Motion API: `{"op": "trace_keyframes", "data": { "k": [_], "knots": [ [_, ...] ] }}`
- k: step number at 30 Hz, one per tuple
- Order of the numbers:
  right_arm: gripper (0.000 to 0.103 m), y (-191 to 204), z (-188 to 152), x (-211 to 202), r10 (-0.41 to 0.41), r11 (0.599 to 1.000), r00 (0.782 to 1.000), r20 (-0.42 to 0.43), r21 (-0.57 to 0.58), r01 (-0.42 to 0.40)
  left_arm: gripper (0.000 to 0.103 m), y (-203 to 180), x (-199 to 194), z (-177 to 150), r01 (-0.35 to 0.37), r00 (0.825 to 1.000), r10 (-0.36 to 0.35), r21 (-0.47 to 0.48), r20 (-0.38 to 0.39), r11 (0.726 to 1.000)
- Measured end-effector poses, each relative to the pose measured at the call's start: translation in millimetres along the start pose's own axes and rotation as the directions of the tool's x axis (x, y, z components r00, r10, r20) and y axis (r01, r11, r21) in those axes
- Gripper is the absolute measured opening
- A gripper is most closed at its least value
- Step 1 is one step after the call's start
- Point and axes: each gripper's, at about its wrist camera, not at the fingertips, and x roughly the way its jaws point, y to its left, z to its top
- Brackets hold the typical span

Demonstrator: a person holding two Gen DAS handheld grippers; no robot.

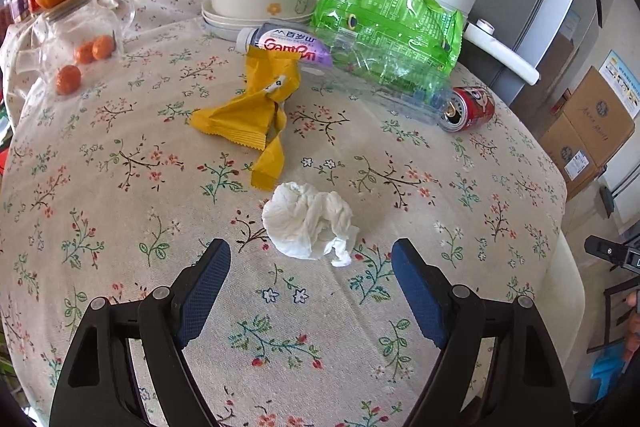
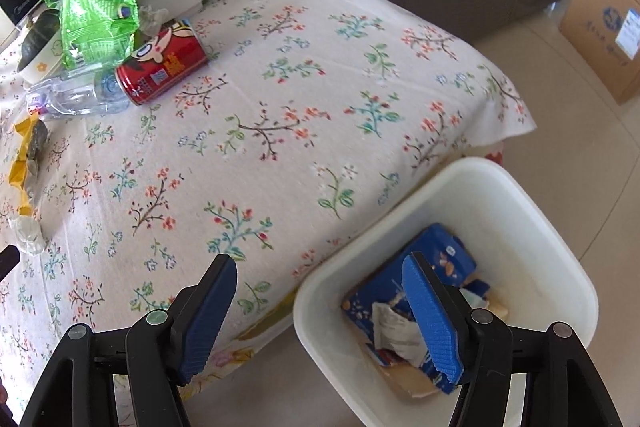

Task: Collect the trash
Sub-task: 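Grasp the crumpled white tissue with the left tool, then grasp the red cartoon can with the right tool while the left tool holds the tissue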

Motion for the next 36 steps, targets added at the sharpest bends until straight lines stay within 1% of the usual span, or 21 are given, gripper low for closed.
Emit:
{"op": "trace_keyframes", "data": {
  "k": [1, 3, 8, 10, 11, 13, 14, 15, 20, 21, 23, 24, 25, 28, 31, 36],
  "knots": [
    [0.074, 2, 1, 1, 0.001, 1.0, 1.0, 0.001, -0.003, -0.001, 0.084, 3, 3, 0, 0.006, 1.0, -0.006, -0.01, 0.001, 1.0],
    [0.074, 6, 4, 5, 0.014, 1.0, 1.0, -0.003, -0.004, -0.014, 0.079, 7, 9, 2, 0.021, 1.0, -0.021, -0.029, -0.002, 0.999],
    [0.074, 19, 9, 12, 0.022, 0.999, 1.0, -0.008, -0.037, -0.022, 0.069, 9, 21, 6, 0.012, 1.0, -0.012, -0.039, -0.008, 0.999],
    [0.074, 23, 11, 14, 0.02, 0.999, 1.0, -0.007, -0.051, -0.02, 0.062, 9, 26, 7, 0.007, 1.0, -0.007, -0.034, -0.015, 0.999],
    [0.074, 25, 12, 15, 0.021, 0.998, 1.0, -0.007, -0.056, -0.021, 0.057, 8, 28, 7, 0.004, 1.0, -0.005, -0.032, -0.015, 0.999],
    [0.074, 28, 14, 17, 0.021, 0.998, 1.0, -0.008, -0.067, -0.022, 0.041, 6, 28, 9, 0.012, 1.0, -0.013, -0.023, -0.012, 1.0],
    [0.074, 29, 15, 17, 0.019, 0.997, 1.0, -0.007, -0.072, -0.019, 0.035, 5, 28, 10, 0.008, 1.0, -0.009, -0.021, -0.014, 1.0],
    [0.074, 30, 16, 18, 0.016, 0.997, 1.0, -0.006, -0.076, -0.017, 0.031, 5, 26, 11, 0.005, 1.0, -0.005, -0.02, -0.01, 1.0],
    [0.075, 38, 20, 20, 0.027, 0.995, 1.0, 0.002, -0.097, -0.026, 0.029, 3, 10, 19, 0.024, 1.0, -0.024, -0.036, -0.016, 0.999],
    [0.077, 41, 23, 22, 0.036, 0.993, 0.999, -0.002, -0.115, -0.036, 0.029, 2, 5, 22, 0.025, 1.0, -0.025, -0.032, -0.011, 0.999],
    [0.079, 49, 29, 27, 0.059, 0.984, 0.998, -0.004, -0.167, -0.059, 0.029, 0, -6, 27, 0.022, 1.0, -0.022, -0.014, 0.003, 1.0],
    [0.082, 53, 32, 29, 0.067, 0.98, 0.998, 0.003, -0.19, -0.065, 0.029, -2, -12, 29, 0.021, 1.0, -0.021, -0.001, 0.01, 1.0],
    [0.088, 57, 36, 30, 0.074, 0.975, 0.997, 0.015, -0.209, -0.069, 0.029, -3, -17, 31, 0.021, 1.0, -0.021, 0.009, 0.018, 1.0],
    [0.096, 69, 50, 37, 0.099, 0.963, 0.994, 0.051, -0.257, -0.083, 0.029, -4, -30, 37, 0.031, 0.999, -0.032, 0.013, 0.028, 0.999],
    [0.099, 81, 67, 50, 0.119, 0.953, 0.99, 0.072, -0.289, -0.094, 0.029, -4, -42, 42, 0.041, 0.998, -0.042, 0.017, 0.041, 0.999],
    [0.099, 101, 90, 76, 0.15, 0.929, 0.985, 0.083, -0.353, -0.112, 0.029, -2, -50, 46, 0.032, 0.997, -0.035, 0.043, 0.063, 0.999]
  ]
}}
